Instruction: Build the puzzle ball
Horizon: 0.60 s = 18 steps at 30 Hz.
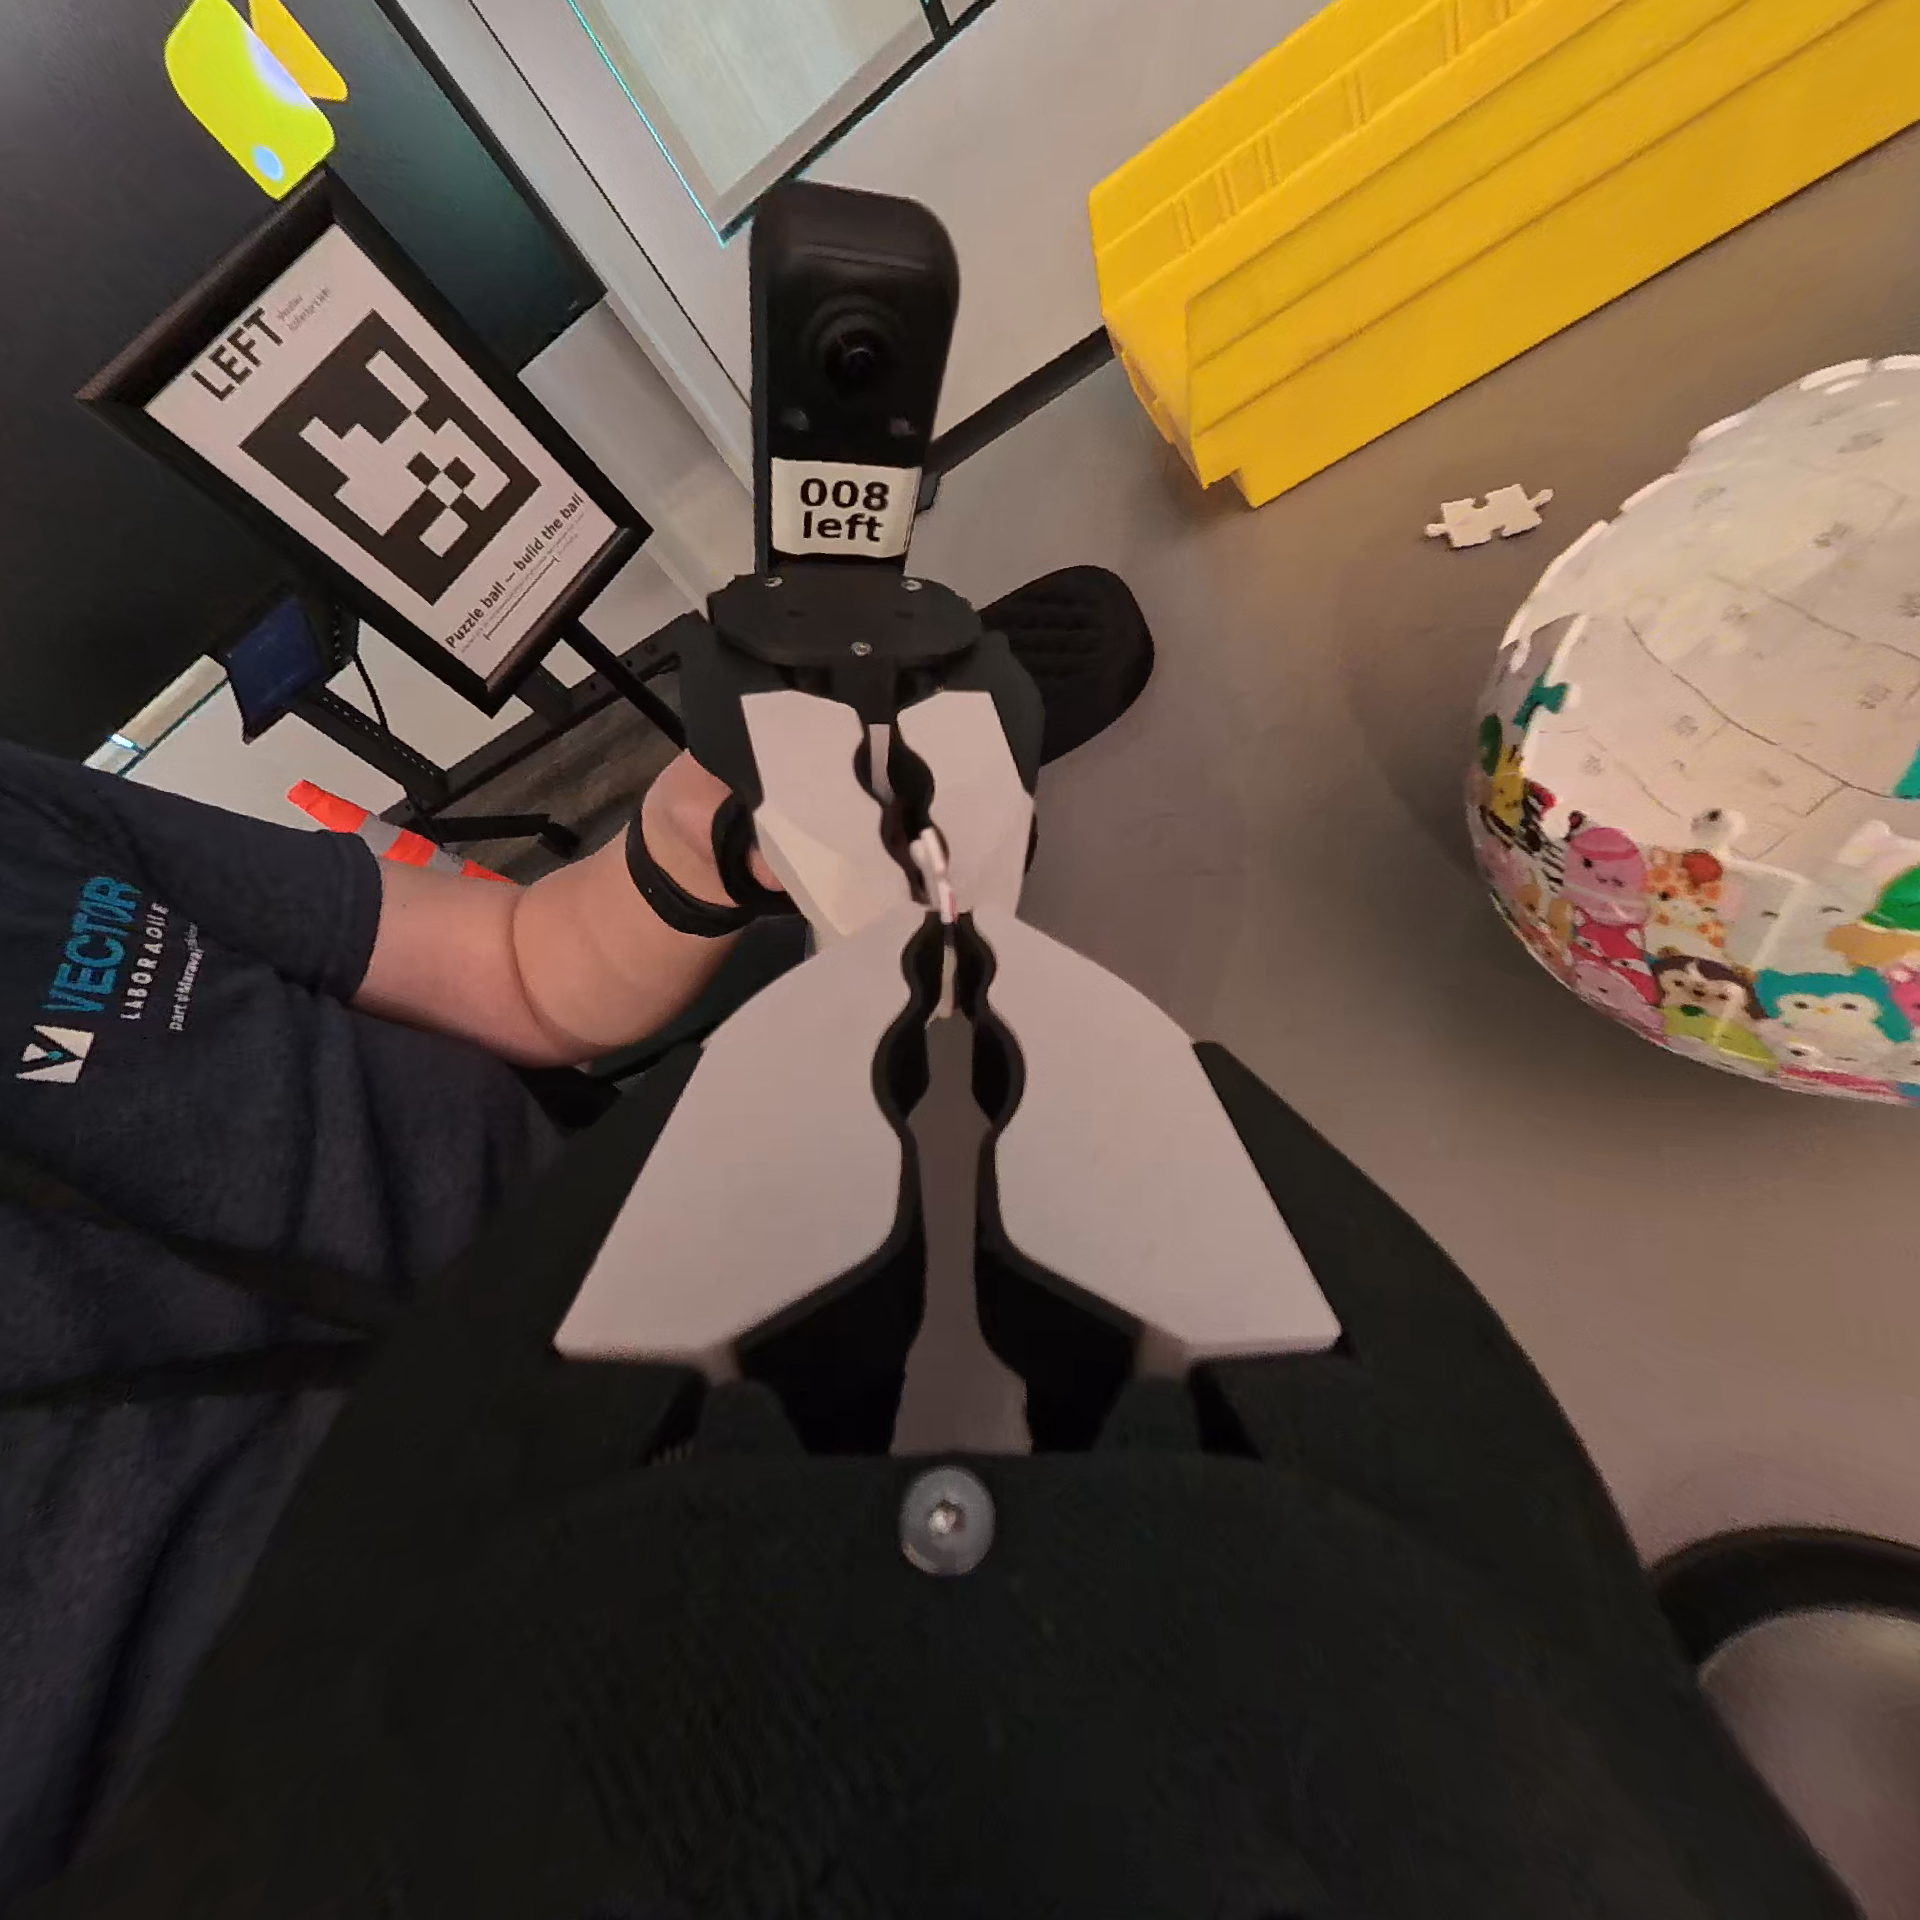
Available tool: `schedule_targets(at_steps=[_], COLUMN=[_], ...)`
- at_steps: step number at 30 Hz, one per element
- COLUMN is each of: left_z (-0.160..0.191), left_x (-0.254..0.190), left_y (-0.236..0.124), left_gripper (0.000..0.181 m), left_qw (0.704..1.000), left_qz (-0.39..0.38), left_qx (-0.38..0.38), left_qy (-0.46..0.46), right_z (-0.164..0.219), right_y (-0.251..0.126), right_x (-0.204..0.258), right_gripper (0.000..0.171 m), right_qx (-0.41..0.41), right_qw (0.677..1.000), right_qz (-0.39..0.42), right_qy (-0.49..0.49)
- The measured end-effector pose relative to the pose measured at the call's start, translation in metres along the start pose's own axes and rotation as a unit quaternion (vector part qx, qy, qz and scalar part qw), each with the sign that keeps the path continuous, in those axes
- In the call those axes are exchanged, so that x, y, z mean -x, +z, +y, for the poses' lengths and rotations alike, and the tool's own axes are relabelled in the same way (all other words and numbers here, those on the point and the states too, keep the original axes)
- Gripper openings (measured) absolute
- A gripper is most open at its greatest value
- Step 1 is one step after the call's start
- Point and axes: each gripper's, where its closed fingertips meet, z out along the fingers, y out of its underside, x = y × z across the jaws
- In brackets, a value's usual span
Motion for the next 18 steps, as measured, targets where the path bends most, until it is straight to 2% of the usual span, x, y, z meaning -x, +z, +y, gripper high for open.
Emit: schedule_targets(at_steps=[2, 3, 4, 6, 8, 10, 13, 14, 18], left_z=[0.001, 0.0, 0.001, 0.005, 0.007, 0.008, 0.01, 0.011, 0.011], left_x=[0.004, 0.004, 0.003, 0.004, 0.003, 0.0, -0.001, -0.001, 0.0], left_y=[0.002, 0.002, 0.0, -0.005, -0.011, -0.013, -0.013, -0.012, -0.013], left_gripper=[0.002, 0.002, 0.002, 0.002, 0.002, 0.002, 0.002, 0.002, 0.002], left_qw=[1.0, 1.0, 1.0, 1.0, 1.0, 1.0, 1.0, 1.0, 0.999], left_qz=[-0.009, -0.008, -0.003, -0.003, -0.003, 0.002, 0.001, -0.002, -0.006], left_qx=[0.003, 0.001, 0.002, 0.009, 0.013, 0.014, 0.021, 0.024, 0.026], left_qy=[0.002, -0.001, -0.007, -0.014, -0.016, -0.018, -0.016, -0.015, -0.018], right_z=[0.001, -0.003, -0.008, -0.012, 0.004, 0.036, 0.084, 0.093, 0.103], right_y=[-0.007, -0.019, -0.039, -0.089, -0.139, -0.167, -0.183, -0.185, -0.172], right_x=[-0.003, -0.005, -0.013, -0.057, -0.118, -0.16, -0.199, -0.208, -0.213], right_gripper=[0.006, 0.016, 0.018, 0.019, 0.023, 0.023, 0.023, 0.023, 0.029], right_qx=[0.01, 0.005, 0.0, 0.009, 0.074, 0.164, 0.287, 0.302, 0.265], right_qw=[1.0, 0.999, 0.997, 0.98, 0.942, 0.92, 0.886, 0.878, 0.904], right_qz=[0.01, 0.02, 0.045, 0.155, 0.282, 0.319, 0.333, 0.344, 0.332], right_qy=[-0.009, -0.032, -0.063, -0.123, -0.169, -0.159, -0.147, -0.139, -0.054])
